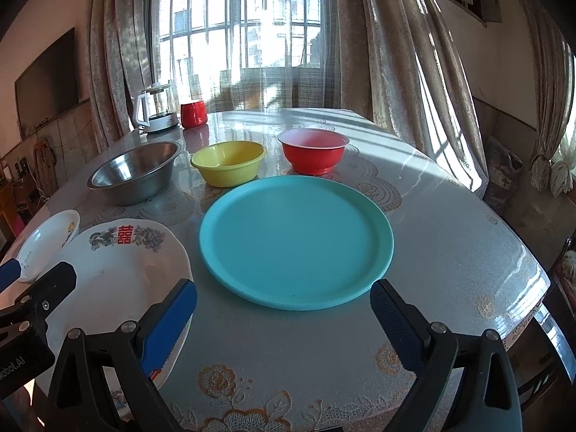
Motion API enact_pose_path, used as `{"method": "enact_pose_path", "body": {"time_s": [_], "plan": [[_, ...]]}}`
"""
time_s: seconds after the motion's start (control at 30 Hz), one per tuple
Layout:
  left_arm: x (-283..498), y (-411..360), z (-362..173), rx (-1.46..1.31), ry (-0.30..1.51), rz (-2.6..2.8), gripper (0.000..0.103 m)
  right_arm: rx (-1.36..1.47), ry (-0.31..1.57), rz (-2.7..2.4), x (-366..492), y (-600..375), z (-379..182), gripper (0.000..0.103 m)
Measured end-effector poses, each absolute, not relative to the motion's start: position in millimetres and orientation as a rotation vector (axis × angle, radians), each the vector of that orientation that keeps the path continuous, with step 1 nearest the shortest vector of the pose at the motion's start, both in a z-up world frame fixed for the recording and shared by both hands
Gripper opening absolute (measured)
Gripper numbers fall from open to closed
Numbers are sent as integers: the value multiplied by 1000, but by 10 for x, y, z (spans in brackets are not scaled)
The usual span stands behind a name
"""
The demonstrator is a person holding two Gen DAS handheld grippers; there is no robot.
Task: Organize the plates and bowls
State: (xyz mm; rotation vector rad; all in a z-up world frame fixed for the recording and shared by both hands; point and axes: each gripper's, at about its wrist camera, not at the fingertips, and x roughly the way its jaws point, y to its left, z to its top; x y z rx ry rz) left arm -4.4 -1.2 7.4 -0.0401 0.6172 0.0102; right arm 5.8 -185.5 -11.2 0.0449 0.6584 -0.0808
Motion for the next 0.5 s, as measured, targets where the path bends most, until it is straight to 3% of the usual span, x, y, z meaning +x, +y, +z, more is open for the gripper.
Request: {"method": "enact_pose_path", "body": {"time_s": [0.5], "plan": [[-42, -38, 83, -36, 616, 2, 103, 51, 650, -76, 43, -1864, -104, 99]]}}
